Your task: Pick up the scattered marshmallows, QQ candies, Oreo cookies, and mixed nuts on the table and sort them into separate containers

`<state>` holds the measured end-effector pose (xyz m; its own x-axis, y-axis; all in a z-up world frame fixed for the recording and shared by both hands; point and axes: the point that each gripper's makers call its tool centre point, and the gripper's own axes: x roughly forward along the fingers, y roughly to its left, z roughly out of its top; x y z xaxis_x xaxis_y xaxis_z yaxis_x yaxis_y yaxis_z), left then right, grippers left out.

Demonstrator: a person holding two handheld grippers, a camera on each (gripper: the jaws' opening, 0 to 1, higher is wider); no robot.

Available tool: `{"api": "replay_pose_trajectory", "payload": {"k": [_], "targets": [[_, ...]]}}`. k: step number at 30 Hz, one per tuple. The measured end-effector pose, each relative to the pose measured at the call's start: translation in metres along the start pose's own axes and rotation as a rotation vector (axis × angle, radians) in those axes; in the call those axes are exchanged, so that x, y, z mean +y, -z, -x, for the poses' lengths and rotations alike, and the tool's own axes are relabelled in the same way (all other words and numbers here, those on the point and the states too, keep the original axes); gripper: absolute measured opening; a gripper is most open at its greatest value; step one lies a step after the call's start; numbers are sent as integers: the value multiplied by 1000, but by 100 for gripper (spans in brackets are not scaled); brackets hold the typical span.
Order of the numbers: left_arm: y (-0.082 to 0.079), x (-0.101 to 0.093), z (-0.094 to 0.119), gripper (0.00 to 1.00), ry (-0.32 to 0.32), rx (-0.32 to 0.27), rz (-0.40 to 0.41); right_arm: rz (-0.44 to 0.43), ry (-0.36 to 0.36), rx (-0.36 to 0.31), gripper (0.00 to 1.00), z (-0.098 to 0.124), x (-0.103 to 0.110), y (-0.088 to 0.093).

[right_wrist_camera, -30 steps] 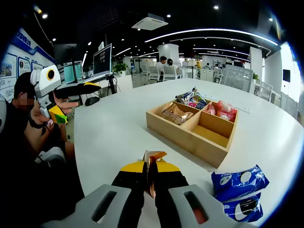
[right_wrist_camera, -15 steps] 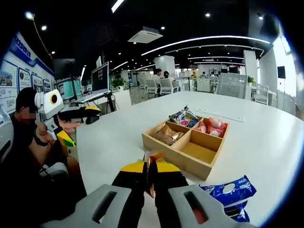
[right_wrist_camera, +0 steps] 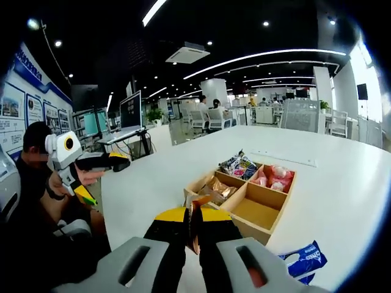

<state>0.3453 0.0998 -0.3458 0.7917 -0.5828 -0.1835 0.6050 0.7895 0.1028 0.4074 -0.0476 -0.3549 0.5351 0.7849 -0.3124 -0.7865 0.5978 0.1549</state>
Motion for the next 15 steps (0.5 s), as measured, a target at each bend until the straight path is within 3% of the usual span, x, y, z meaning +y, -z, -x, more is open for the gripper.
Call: {"api": "replay_pose_trajectory", "payload": {"k": [15], "targets": [[-2,3,4,85,-6,4,-10,-4,-29,-29,2,-22,-3,-26]]}}
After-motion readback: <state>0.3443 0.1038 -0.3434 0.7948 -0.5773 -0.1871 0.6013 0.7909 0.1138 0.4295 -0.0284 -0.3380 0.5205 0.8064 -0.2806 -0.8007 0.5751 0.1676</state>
